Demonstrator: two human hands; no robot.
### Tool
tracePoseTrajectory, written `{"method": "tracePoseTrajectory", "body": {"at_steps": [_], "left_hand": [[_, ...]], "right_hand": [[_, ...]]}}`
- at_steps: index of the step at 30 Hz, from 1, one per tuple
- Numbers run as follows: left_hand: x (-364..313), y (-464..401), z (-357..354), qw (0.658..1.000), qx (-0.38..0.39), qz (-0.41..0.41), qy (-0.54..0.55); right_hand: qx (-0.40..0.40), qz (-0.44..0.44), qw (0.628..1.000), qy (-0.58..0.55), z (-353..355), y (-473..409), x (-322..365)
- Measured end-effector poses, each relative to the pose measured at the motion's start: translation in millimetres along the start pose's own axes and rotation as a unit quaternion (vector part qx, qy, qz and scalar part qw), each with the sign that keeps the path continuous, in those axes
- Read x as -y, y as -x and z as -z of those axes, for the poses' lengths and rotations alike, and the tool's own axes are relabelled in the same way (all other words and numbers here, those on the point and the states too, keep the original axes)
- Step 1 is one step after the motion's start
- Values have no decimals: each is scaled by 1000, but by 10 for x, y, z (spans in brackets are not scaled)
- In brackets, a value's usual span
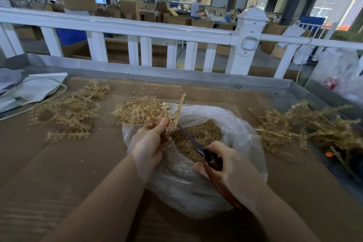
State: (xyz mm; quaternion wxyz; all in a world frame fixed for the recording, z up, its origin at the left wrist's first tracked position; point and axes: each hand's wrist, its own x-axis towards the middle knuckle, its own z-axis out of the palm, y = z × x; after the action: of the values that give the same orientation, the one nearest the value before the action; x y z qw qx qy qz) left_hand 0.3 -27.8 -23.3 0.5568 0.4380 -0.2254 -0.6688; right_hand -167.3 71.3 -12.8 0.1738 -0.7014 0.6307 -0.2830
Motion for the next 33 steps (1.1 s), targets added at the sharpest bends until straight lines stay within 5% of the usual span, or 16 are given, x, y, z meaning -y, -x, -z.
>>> {"method": "tracePoseTrajectory", "body": {"at_steps": [8,26,33], "left_hand": [[20,14,-16,999,-48,-17,6],[28,44,-8,1000,-3,-28,-5],[59,35,-21,998,-9,-57,35]], "right_hand": [[-16,19,998,53,-8,62,-19],[-34,38,983,175,-68,44,-69],[1,-7,995,95,31,33,-67]]}}
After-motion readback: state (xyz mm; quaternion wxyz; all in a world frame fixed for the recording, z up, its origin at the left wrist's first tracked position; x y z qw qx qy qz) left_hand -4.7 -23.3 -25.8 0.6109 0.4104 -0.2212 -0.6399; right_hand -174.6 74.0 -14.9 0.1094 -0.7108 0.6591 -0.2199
